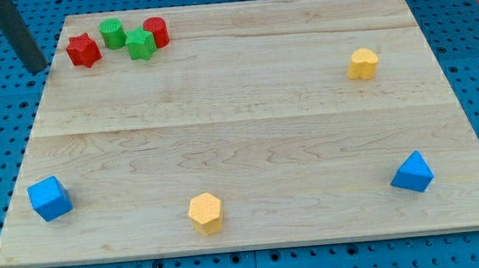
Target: Slide the yellow hexagon a bit up
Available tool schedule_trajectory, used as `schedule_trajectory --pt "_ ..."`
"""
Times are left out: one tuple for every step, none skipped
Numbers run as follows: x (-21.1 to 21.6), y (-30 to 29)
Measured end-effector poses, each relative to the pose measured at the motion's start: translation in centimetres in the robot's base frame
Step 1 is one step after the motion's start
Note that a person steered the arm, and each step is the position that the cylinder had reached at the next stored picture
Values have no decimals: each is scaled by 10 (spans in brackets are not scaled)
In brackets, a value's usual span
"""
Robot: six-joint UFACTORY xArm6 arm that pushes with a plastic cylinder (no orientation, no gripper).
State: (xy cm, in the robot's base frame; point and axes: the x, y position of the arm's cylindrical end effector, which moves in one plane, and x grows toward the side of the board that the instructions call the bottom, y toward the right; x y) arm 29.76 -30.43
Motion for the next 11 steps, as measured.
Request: schedule_trajectory --pt "-11 38" --pt "-11 99" --pt "7 129" --pt "64 134" --pt "95 239" --pt "166 313" --pt "245 375" --pt "311 358" --pt "311 301" --pt "298 239" --pt "298 226"
